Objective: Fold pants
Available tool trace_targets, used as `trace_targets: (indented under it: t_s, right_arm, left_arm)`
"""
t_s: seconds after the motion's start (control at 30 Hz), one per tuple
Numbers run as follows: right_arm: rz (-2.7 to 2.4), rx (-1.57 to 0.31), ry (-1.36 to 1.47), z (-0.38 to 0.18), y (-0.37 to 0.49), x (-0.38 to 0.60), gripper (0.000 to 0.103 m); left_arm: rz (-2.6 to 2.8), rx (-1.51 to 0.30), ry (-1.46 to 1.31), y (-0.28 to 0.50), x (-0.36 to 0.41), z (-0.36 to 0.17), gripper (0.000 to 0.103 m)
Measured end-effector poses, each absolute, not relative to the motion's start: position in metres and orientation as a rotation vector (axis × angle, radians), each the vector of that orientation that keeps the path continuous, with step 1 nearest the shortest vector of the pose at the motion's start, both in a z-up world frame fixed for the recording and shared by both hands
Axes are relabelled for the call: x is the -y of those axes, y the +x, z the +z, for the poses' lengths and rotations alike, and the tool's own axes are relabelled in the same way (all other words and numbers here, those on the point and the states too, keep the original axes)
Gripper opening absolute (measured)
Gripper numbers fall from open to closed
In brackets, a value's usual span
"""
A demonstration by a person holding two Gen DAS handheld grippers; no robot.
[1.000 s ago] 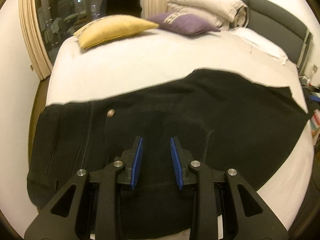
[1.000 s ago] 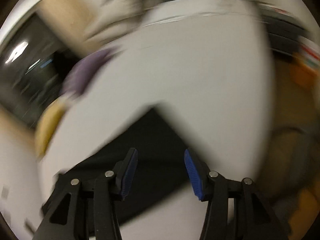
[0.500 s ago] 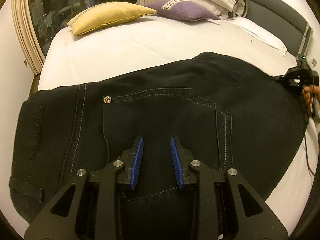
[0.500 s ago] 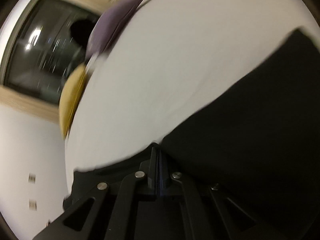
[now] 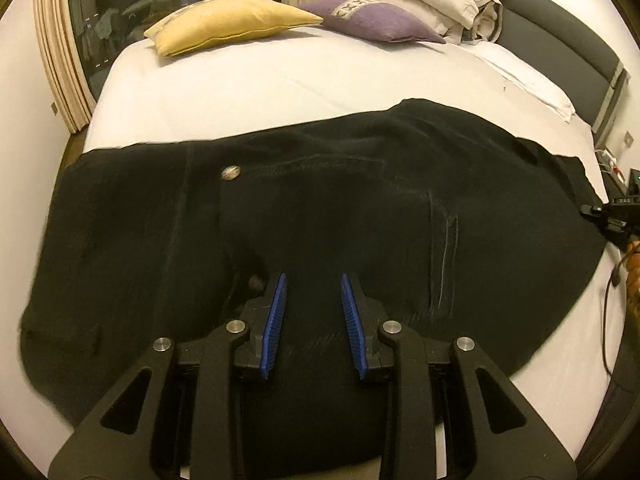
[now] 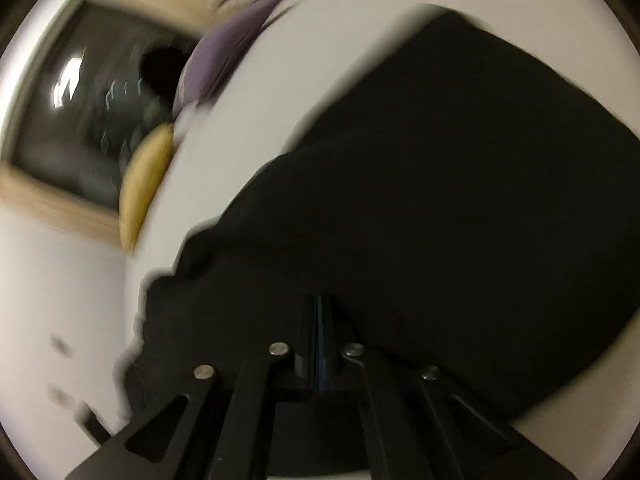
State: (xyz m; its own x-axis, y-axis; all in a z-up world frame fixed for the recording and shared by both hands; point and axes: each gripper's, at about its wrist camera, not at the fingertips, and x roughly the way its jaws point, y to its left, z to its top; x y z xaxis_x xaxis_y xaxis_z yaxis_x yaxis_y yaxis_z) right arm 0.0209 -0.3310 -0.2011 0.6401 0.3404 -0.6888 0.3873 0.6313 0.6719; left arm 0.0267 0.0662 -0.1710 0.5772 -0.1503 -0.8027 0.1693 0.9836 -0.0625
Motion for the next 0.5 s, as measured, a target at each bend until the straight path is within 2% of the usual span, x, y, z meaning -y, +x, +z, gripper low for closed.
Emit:
trace_targets:
  t_s: [0.13, 0.17, 0.2, 0.27, 0.33, 0.37, 0.43, 0.5]
  right_arm:
    - [-0.267, -0.935, 0.726, -0.163, -0.014, 0.357, 0.001]
    - [-0.278, -0.927, 0.703, -0.155, -0.019, 0.356, 0.007]
    - [-0.236, -0.899, 0.688, -0.141, -0.02, 0.348, 0.007]
    - [-0.101, -0.867, 0.676, -0.12, -0.009, 0.317, 0.014]
    - [0.072, -0.848, 0.671, -0.107, 0.01, 0.279, 0.04]
    - [0.196, -0.847, 0.681, -0.104, 0.019, 0.252, 0.045]
    - [0.355, -0.878, 0.677, -0.112, 0.039, 0.21, 0.048]
    - [0.37, -0.975, 0.662, -0.138, 0.051, 0.186, 0.048]
  left_arm:
    - [-0.17, -0.88, 0.001, 0.001, -0.079, -0.158, 0.028]
    - [-0.133, -0.844, -0.002, -0.004, -0.084, -0.15, 0.028]
    - [-0.111, -0.811, -0.027, -0.006, -0.091, -0.144, 0.028]
    - [-0.097, -0.788, -0.071, 0.003, -0.107, -0.138, 0.028]
    - [-0.076, -0.799, -0.05, 0.02, -0.113, -0.14, 0.028]
    - [-0.065, -0.805, -0.031, 0.027, -0.116, -0.143, 0.028]
    - [-0.043, -0.88, -0.012, 0.04, -0.122, -0.163, 0.028]
    - [-0.064, -0.867, -0.045, 0.042, -0.132, -0.17, 0.03]
